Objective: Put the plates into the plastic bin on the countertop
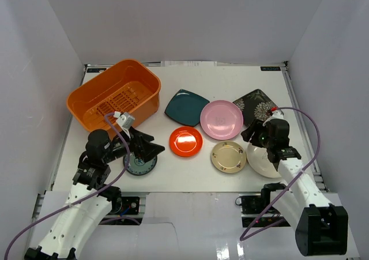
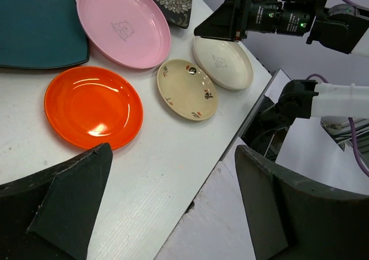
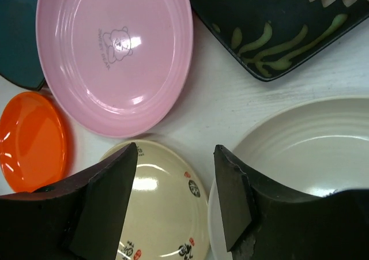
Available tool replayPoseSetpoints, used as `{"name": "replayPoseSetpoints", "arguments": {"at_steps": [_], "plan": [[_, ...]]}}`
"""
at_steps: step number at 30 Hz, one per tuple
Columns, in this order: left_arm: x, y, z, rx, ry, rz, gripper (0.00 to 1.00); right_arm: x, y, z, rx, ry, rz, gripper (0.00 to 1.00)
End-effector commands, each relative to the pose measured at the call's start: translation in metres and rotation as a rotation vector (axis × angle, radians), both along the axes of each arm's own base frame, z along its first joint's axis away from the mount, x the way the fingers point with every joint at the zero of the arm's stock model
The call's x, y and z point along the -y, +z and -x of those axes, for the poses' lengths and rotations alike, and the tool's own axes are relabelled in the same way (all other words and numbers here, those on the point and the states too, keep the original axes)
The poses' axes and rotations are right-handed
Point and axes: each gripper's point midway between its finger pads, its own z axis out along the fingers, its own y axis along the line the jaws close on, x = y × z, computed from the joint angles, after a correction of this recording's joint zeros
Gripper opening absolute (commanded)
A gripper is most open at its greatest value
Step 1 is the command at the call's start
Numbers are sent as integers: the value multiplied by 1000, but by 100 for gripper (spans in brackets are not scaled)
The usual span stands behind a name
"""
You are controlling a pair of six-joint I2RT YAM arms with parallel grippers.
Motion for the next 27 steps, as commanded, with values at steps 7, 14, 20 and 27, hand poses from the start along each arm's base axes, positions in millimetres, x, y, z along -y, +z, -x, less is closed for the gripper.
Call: {"name": "replayPoseSetpoints", "arguments": {"at_steps": [7, 14, 20, 27], "plan": [[-2, 7, -2, 20, 3, -5, 98, 7, 0, -45, 107, -73, 4, 57], [-1, 4, -3, -1, -8, -8, 98, 3, -29, -60, 32, -84, -23, 52], [-4, 6, -5, 14, 21, -6, 98, 2, -41, -69, 9, -107, -44, 27], [-11, 7, -14, 15, 83, -7, 98, 4, -2, -66, 127, -124, -66, 8]]}}
